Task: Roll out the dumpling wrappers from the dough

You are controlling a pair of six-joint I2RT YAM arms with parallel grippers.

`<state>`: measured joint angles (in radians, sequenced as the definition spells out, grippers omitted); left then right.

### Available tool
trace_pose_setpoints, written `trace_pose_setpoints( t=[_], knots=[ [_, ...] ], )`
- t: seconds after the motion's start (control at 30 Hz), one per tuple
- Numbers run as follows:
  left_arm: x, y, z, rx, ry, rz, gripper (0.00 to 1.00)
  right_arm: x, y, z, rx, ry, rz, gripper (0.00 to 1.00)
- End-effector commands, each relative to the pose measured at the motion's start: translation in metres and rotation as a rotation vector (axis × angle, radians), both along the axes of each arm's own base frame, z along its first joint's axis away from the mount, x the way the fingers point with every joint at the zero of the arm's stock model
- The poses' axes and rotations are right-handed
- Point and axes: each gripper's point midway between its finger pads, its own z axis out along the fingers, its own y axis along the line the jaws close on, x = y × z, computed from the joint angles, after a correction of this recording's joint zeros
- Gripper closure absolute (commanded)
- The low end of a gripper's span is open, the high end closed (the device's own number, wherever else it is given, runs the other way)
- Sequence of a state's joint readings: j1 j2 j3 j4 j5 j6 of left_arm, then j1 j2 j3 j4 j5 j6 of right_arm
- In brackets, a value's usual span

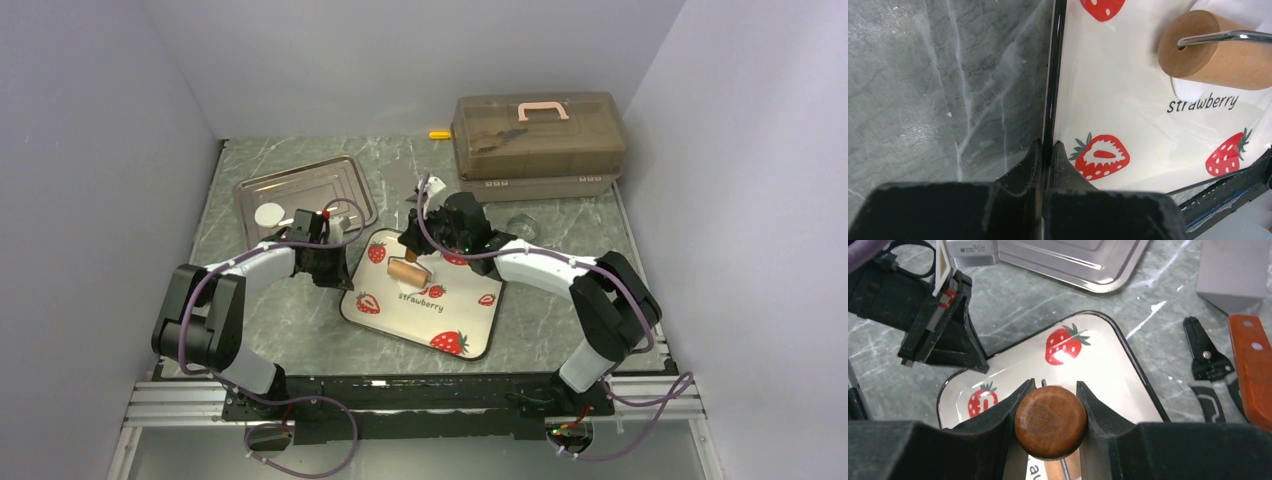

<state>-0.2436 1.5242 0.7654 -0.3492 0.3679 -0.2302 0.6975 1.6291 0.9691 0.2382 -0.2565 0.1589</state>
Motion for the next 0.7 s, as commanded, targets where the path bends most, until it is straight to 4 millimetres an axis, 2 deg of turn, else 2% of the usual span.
trace_pose_setpoints(
  t=[0.0, 0.13, 0.2, 0.27, 0.37, 0.53, 0.67],
  knots=[
    [0.011, 0.01, 0.007, 0.03, -0.067, 0.031, 1.0, -0.036, -0.019, -0.039, -0.079, 0.051, -0.002, 1.0],
    [0.012, 0.009, 0.006, 0.026, -0.064, 0.029, 1.0, -0.092, -0.022, -0.073, -0.129, 0.146, 0.053, 1.0],
    [0.011, 0.009, 0.006, 0.024, -0.058, 0.028, 1.0, -0.111, -0.019, -0.077, -0.127, 0.167, 0.076, 1.0],
    [0.01, 0.009, 0.005, 0.023, -0.052, 0.028, 1.0, -0.12, -0.014, -0.067, -0.115, 0.157, 0.091, 1.0],
    [0.01, 0.009, 0.002, 0.025, -0.037, 0.028, 1.0, -0.118, 0.0, -0.033, -0.083, 0.104, 0.124, 1.0],
    [0.01, 0.009, 0.002, 0.027, -0.034, 0.028, 1.0, -0.1, 0.03, 0.053, 0.001, -0.03, 0.188, 1.0],
    [0.01, 0.009, 0.003, 0.025, -0.043, 0.028, 1.0, -0.095, 0.053, 0.119, 0.115, -0.101, 0.259, 1.0]
  ],
)
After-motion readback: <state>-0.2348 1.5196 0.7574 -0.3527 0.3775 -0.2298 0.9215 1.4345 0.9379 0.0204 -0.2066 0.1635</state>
